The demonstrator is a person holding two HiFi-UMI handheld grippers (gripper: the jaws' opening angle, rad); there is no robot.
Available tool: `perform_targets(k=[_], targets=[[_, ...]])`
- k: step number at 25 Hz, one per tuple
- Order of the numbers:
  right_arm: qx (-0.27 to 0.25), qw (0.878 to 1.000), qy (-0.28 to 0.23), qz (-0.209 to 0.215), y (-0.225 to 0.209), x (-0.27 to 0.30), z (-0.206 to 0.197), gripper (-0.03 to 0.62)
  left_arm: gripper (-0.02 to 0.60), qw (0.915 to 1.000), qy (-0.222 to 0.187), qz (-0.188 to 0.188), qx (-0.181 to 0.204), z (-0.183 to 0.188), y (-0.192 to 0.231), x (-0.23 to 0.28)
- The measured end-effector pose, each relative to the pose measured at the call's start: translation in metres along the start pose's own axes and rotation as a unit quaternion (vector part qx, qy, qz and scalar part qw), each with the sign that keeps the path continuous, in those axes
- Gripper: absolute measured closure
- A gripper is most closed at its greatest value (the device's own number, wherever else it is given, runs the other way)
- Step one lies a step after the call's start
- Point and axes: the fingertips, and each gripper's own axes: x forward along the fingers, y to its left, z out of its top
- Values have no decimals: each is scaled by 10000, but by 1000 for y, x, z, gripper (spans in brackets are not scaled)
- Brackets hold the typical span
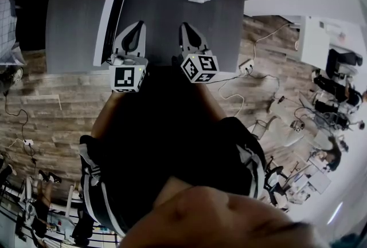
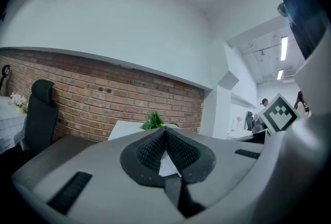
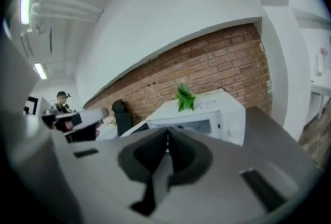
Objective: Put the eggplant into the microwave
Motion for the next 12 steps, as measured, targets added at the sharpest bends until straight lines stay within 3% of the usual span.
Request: perform_targets(k=[12], targets=[[146, 9998, 87, 77, 1, -1, -12, 562, 546, 10000, -7, -21, 44, 0, -3, 1]])
